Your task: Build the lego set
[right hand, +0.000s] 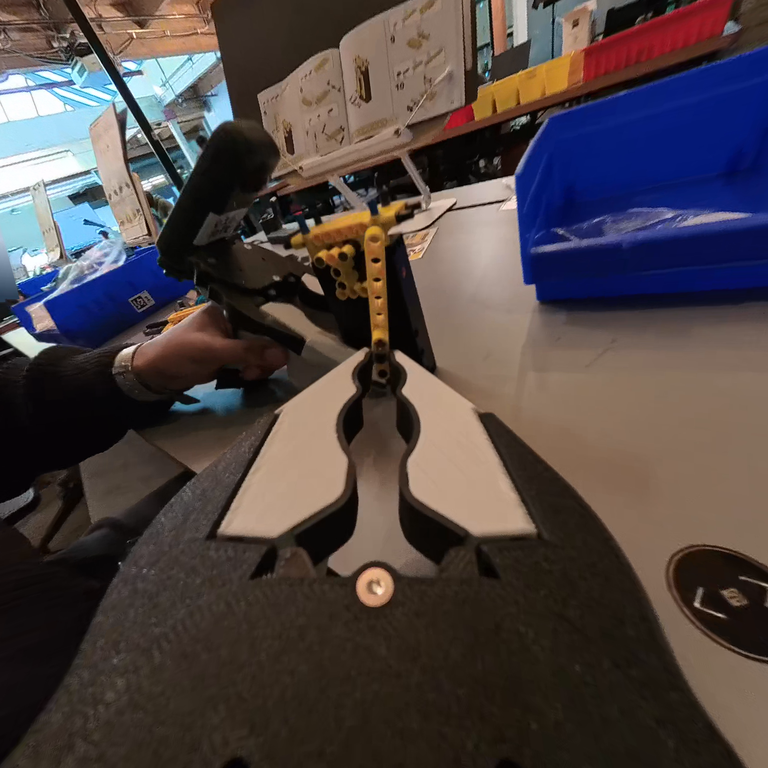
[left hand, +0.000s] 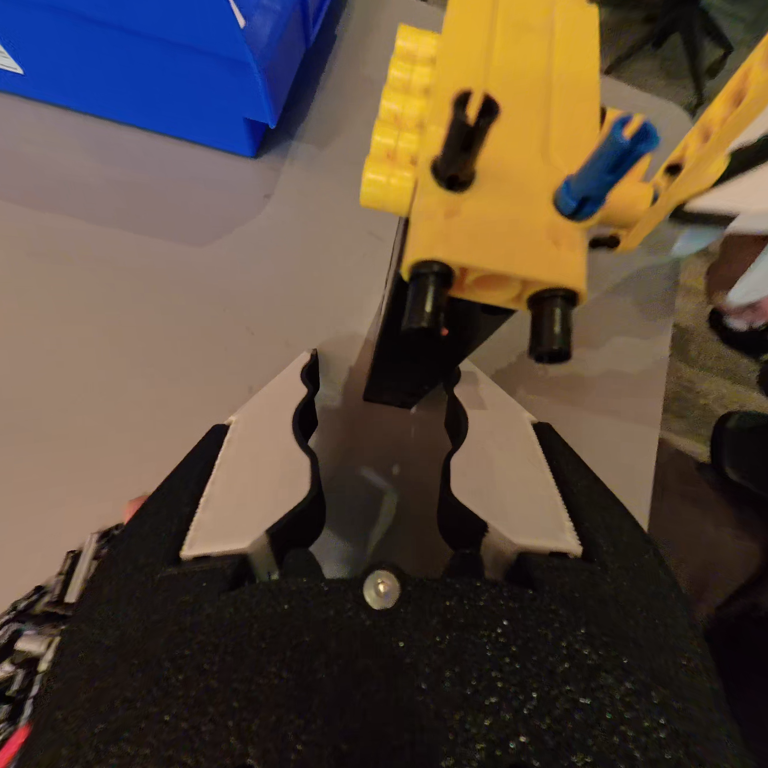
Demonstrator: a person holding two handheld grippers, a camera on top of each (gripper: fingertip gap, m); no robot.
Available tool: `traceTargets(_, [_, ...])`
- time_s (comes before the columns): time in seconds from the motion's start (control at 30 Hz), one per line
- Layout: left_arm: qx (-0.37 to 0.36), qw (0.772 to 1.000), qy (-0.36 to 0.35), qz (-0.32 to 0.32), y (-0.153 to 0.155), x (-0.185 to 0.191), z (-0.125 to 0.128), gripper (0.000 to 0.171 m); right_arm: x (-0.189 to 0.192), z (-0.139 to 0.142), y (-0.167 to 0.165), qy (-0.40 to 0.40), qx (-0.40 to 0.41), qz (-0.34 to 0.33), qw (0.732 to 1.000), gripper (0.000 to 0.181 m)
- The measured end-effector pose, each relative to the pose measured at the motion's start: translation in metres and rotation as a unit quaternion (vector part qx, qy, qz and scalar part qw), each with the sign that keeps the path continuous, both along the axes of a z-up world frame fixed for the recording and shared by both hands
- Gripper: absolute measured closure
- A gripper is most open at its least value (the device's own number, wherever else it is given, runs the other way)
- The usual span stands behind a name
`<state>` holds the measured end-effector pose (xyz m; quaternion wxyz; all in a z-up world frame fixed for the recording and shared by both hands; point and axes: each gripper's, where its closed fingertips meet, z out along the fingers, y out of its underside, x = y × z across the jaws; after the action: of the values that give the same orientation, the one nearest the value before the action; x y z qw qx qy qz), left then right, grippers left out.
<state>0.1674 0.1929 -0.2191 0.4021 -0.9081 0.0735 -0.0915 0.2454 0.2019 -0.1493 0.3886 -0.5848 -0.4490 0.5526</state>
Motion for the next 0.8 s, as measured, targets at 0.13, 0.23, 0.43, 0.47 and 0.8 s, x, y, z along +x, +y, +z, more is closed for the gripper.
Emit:
traceTargets(0.13, [-0.01, 0.999, 0.028, -0.019, -0.005, -0.005, -0.003, 0.112, -0.002, 0.012, 0.007, 0.005, -0.003, -0.001, 1.0, 0.174])
traceTargets(0.23, [-0.006, 0.999, 0.029, -0.035, -0.007, -0.005, -0.004, 0.112, -0.009, 0.023, 0.013, 0.019, -0.003, -0.006, 1.0, 0.174])
traceTargets(0.43, [-0.002, 0.999, 0.039, -0.024, -0.007, -0.005, -0.004, 0.112, -0.021, 0.027, 0.031, 0.005, 0.066, -0.008, 0.998, 0.174])
traceTargets(0.47, [-0.002, 0.999, 0.045, -0.023, -0.007, -0.005, -0.005, 0.112, -0.023, 0.029, 0.035, 0.013, 0.06, -0.01, 0.998, 0.174])
traceTargets(0.8, [-0.002, 1.0, 0.022, -0.02, -0.007, -0.006, -0.003, 0.113, -0.028, 0.027, 0.109, 0.032, 0.023, -0.044, 0.998, 0.174])
